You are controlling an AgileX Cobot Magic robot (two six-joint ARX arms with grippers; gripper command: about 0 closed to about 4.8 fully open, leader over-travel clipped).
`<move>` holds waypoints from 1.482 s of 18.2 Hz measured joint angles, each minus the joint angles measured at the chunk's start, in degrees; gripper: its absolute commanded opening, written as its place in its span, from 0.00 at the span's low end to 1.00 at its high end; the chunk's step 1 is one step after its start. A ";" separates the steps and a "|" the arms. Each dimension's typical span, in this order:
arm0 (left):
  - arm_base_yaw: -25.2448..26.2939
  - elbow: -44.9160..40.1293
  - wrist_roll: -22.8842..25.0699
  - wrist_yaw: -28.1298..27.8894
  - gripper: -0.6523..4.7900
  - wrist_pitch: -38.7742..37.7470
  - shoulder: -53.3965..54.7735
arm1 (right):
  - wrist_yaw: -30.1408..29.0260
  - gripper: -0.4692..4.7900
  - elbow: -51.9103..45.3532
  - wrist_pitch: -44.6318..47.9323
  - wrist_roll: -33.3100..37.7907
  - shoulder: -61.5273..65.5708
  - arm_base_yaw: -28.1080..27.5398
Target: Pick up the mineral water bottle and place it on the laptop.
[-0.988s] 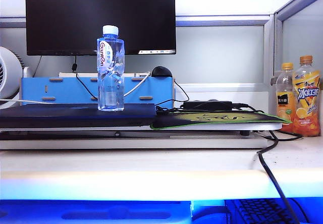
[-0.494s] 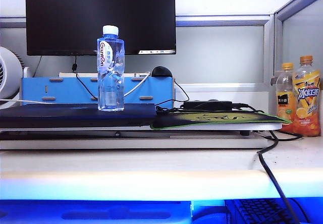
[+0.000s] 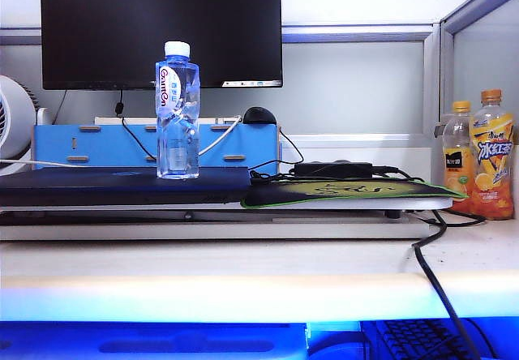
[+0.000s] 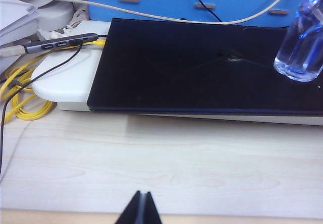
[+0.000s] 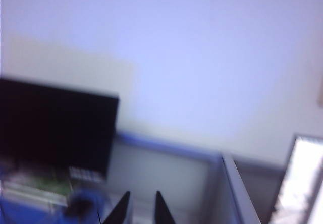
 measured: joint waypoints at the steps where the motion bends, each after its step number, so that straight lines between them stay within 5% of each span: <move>1: 0.00 0.00 0.00 0.00 0.12 0.00 0.00 | 0.50 0.22 -0.70 -1.29 0.00 -0.46 0.00; 4: 0.00 0.00 0.00 0.00 0.12 0.00 0.00 | 0.72 0.23 -10.54 1.27 -0.04 -3.82 -0.02; 11: 0.00 0.00 0.00 0.00 0.12 0.00 0.00 | -3.63 0.23 -45.00 26.27 -0.07 -11.72 -7.74; 17: 0.00 0.00 0.00 0.00 0.12 0.00 0.00 | -15.12 0.23 -68.54 27.19 0.92 -18.53 -15.41; 20: 0.00 0.00 0.00 -0.02 0.12 0.00 0.00 | -19.28 0.23 -79.38 30.80 10.10 -26.93 -20.59; 27: 0.00 0.00 0.00 -0.02 0.12 0.00 0.00 | -25.46 0.23 -87.08 33.05 18.14 -34.21 -30.01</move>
